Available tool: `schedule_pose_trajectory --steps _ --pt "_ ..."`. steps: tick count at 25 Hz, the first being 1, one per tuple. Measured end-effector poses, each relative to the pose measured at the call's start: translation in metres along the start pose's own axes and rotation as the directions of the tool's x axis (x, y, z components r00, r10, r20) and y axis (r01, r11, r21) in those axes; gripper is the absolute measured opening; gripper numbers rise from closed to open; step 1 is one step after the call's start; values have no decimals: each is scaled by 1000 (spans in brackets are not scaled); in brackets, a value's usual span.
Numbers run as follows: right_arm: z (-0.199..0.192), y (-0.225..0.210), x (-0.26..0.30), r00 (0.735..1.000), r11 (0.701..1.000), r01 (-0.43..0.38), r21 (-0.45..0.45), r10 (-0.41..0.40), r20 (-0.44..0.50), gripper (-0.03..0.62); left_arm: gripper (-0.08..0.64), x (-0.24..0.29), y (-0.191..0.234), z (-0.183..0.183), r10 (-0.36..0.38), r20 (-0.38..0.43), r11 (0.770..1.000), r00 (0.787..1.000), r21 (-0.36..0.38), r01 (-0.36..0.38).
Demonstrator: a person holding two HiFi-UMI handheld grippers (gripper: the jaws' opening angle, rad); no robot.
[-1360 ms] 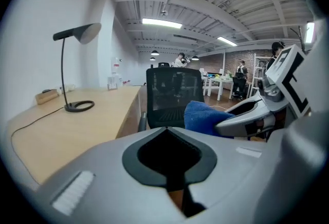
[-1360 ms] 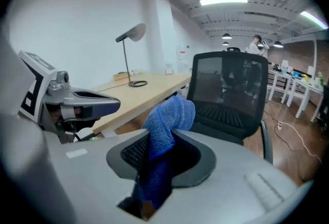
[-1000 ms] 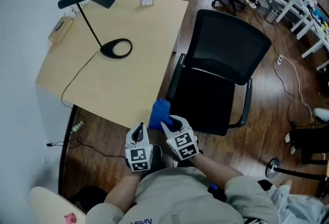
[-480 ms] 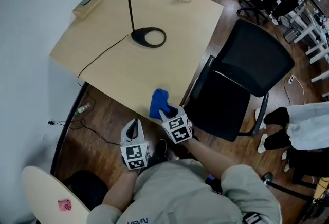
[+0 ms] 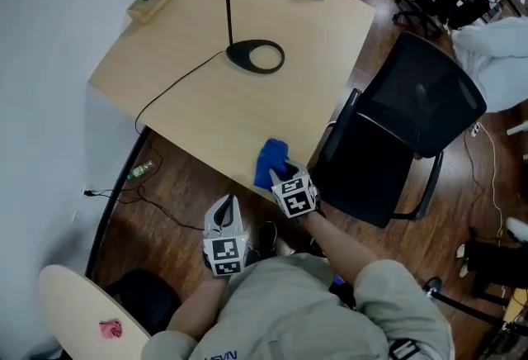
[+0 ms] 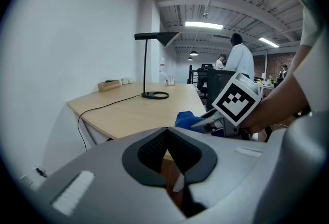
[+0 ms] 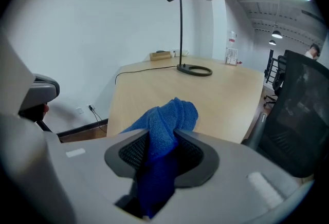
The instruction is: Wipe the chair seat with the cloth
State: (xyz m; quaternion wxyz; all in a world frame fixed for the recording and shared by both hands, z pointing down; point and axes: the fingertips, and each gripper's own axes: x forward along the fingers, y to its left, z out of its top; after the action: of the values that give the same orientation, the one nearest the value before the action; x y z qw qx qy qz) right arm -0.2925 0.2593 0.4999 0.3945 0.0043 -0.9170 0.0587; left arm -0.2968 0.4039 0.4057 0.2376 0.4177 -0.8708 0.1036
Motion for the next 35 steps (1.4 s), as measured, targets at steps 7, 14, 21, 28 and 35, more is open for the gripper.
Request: schedule_pose_trajectory --steps 7,14,21,28,35 --pt "11 1 -33 998 999 6 32 -8 57 164 5 12 -20 11 -100 33 995 994 -8 100" --pt "21 -2 -110 979 995 76 59 -86 187 117 5 15 -66 31 -250 83 968 965 51 246" --pt "-5 -26 -219 914 965 211 156 -251 318 0 5 -7 -139 63 -404 115 912 908 133 389" --pt "-66 -55 -337 814 870 328 368 -458 357 0 5 -47 -237 84 -550 125 828 826 207 520" --pt "-131 -61 -452 713 797 402 451 -582 392 0 5 -123 -342 89 -660 139 742 738 276 611"
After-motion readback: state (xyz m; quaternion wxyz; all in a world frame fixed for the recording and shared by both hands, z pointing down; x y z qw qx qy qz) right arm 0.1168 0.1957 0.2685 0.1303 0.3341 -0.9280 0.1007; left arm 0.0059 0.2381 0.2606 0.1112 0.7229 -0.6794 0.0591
